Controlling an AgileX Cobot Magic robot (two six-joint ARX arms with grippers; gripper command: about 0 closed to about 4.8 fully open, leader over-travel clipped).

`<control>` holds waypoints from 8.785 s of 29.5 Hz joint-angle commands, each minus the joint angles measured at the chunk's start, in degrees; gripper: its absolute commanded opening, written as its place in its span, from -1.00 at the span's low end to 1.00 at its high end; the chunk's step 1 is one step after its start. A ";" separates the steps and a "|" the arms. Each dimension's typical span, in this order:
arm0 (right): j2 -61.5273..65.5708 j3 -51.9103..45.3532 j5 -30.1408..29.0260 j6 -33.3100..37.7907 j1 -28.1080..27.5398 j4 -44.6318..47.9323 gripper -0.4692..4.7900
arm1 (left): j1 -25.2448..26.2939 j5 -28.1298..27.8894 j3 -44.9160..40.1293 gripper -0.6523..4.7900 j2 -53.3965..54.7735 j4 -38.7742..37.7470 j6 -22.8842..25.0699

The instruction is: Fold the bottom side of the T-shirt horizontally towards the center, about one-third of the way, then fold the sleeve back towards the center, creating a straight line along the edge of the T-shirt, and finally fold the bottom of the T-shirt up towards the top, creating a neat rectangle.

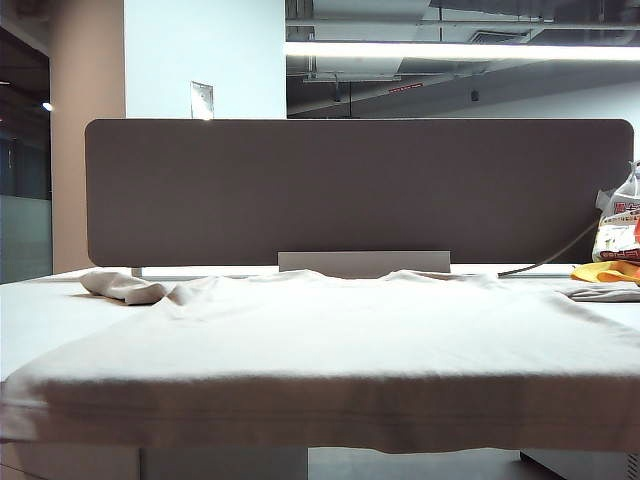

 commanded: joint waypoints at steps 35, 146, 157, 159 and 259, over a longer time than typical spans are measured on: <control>24.09 0.04 -20.00 0.59 -10.23 4.59 0.74 | -8.24 9.38 1.55 0.08 41.64 27.54 -5.55; 52.70 41.72 -34.71 8.11 -6.86 9.55 -0.82 | -6.93 0.24 41.18 -0.78 59.87 16.20 8.00; 52.68 43.98 -30.08 7.89 -7.17 13.22 0.26 | -6.95 -1.14 41.18 0.25 59.98 18.78 10.27; 52.68 43.98 -30.08 7.72 -7.19 12.79 0.37 | -6.95 -1.97 41.18 0.47 59.95 18.78 10.25; 26.01 16.85 -21.20 -11.52 -7.93 -19.17 -0.85 | -9.25 3.21 20.83 -0.78 40.65 -15.56 20.70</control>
